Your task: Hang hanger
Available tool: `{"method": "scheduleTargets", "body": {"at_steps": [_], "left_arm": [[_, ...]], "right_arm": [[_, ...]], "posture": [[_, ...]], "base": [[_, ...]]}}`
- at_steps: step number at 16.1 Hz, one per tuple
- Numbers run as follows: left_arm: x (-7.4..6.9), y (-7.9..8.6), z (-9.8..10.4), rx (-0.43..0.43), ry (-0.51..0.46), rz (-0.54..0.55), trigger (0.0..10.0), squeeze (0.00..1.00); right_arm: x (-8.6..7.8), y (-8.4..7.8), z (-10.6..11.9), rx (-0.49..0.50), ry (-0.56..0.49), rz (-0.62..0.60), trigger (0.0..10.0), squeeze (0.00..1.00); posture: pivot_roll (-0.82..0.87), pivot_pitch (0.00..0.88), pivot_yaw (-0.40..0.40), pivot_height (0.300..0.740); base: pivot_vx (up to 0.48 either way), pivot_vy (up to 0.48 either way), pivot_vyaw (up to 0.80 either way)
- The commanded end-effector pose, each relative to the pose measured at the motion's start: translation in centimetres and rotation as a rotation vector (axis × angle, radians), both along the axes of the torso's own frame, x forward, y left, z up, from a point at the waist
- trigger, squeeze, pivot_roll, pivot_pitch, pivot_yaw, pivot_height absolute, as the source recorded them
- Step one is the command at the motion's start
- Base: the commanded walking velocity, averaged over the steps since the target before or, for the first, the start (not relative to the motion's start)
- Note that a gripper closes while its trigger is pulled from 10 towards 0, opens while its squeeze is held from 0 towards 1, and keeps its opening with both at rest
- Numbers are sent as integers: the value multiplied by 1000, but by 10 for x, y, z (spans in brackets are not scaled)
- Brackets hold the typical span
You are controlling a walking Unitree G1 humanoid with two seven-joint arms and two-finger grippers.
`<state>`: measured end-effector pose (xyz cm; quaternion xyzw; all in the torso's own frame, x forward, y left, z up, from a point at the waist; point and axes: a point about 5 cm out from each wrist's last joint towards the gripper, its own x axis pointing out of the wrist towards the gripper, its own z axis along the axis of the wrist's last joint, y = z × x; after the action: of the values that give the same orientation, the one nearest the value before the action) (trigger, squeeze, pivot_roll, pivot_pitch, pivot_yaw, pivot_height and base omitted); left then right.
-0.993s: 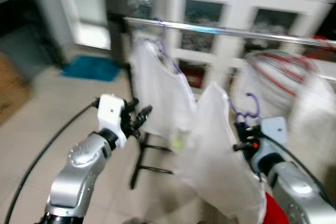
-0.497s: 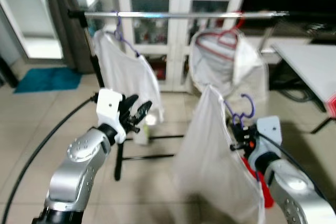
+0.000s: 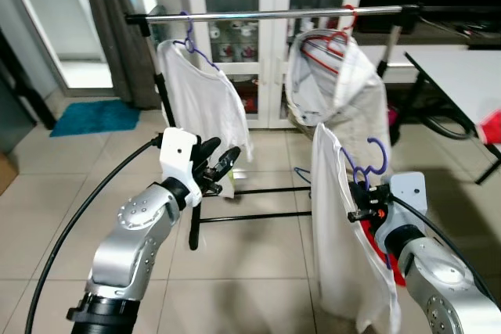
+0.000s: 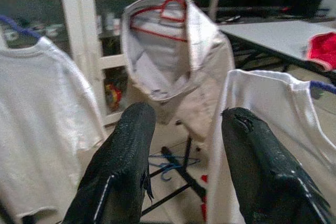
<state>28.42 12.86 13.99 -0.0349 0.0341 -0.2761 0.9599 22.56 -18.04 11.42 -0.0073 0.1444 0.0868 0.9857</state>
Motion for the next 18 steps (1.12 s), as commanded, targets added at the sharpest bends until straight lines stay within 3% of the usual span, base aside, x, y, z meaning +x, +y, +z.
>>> {"method": "scheduleTargets", "body": {"at_steps": [1,5,6,7,10,13,15,16,18], "left_arm": [[3,-4,5,0,-25,-18,10000,0],[7,-16,10,-29,-21,-149,10000,0],[8,-19,11,-56,-7,-197,10000,424],[10,-21,12,-76,-3,-237,10000,1000],[14,-36,15,-122,19,-352,10000,1000],[18,-42,18,-133,9,-387,10000,1000],[27,-43,17,-92,2,-362,10000,1000],[29,-43,17,-76,-13,-353,10000,0],[39,-43,20,-57,-45,-323,10000,0]], "right_arm": [[4,3,15,17,-79,21,0,0],[14,20,36,70,-176,155,0,0],[17,25,42,82,-198,191,0,0],[20,29,47,84,-217,213,0,0],[24,41,55,67,-249,277,0,0],[24,49,61,50,-268,315,0,0],[24,55,64,46,-283,339,0,0],[24,56,66,46,-288,346,0,0],[23,59,70,53,-299,358,0,0]], "posture": [[-206,0,36,740],[-178,0,7,740],[-173,0,3,740],[-166,0,1,740],[-172,0,16,740],[-173,0,23,740],[-175,0,31,740],[-177,0,33,740],[-175,0,38,740]], "base": [[0,0,0],[0,0,0],[0,0,0],[0,0,0],[0,0,0],[0,0,0],[0,0,0],[0,0,0],[0,0,0]]}}
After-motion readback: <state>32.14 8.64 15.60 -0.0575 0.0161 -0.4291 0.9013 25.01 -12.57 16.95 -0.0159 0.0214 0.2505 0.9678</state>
